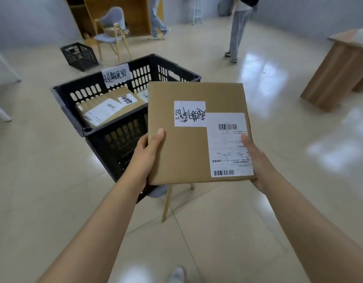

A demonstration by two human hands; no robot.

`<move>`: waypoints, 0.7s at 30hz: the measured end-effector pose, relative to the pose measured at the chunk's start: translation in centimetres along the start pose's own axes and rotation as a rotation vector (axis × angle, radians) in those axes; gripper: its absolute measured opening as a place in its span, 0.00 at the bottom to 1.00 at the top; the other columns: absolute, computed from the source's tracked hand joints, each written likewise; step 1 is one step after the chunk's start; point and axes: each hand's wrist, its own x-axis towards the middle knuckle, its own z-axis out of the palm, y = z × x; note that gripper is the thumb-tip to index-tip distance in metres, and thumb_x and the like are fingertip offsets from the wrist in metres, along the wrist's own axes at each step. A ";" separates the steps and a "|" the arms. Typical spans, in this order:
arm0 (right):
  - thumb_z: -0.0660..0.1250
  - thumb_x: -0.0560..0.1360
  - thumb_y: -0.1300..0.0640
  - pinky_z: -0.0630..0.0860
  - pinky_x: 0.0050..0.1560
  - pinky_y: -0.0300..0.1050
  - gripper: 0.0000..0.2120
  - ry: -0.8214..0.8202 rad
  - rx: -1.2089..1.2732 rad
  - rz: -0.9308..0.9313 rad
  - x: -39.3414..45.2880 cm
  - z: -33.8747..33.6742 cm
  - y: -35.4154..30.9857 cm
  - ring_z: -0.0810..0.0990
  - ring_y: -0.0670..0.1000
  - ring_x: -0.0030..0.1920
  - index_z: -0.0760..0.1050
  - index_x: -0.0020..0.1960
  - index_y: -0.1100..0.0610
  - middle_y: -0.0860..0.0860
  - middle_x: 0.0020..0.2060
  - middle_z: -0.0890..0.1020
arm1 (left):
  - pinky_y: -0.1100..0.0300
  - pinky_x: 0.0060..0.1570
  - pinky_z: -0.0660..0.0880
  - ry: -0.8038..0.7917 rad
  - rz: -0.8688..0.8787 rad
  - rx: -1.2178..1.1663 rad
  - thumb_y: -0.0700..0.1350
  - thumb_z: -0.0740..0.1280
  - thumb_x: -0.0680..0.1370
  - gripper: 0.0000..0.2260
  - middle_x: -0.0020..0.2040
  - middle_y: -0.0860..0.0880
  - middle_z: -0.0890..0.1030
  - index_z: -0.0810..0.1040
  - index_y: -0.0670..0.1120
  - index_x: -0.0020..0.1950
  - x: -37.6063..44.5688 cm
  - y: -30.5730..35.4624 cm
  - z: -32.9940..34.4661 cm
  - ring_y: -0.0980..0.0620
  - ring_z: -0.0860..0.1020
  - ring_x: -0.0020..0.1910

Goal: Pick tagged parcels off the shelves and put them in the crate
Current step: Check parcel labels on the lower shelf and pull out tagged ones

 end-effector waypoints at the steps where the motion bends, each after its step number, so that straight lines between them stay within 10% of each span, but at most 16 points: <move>1: 0.64 0.72 0.36 0.82 0.48 0.49 0.25 -0.025 0.000 -0.025 2.0 1.0 -1.9 0.86 0.53 0.52 0.78 0.61 0.50 0.52 0.55 0.86 | 0.58 0.47 0.74 0.002 0.039 -0.001 0.65 0.65 0.76 0.28 0.59 0.53 0.80 0.68 0.53 0.71 1.7 1.9 -0.6 0.55 0.79 0.54; 12: 0.57 0.81 0.41 0.83 0.41 0.42 0.15 -0.270 -0.068 -0.126 20.6 14.0 -18.7 0.87 0.47 0.45 0.77 0.56 0.48 0.47 0.46 0.88 | 0.55 0.53 0.79 0.080 0.135 -0.033 0.63 0.62 0.78 0.18 0.51 0.52 0.86 0.78 0.53 0.58 17.5 16.9 -7.5 0.52 0.84 0.50; 21: 0.62 0.78 0.38 0.81 0.53 0.50 0.23 -0.531 -0.261 0.210 32.5 26.0 -14.4 0.86 0.54 0.52 0.77 0.63 0.52 0.54 0.54 0.86 | 0.56 0.41 0.75 0.438 -0.196 -0.105 0.61 0.65 0.77 0.16 0.46 0.49 0.82 0.78 0.50 0.55 23.3 12.5 -15.3 0.49 0.80 0.43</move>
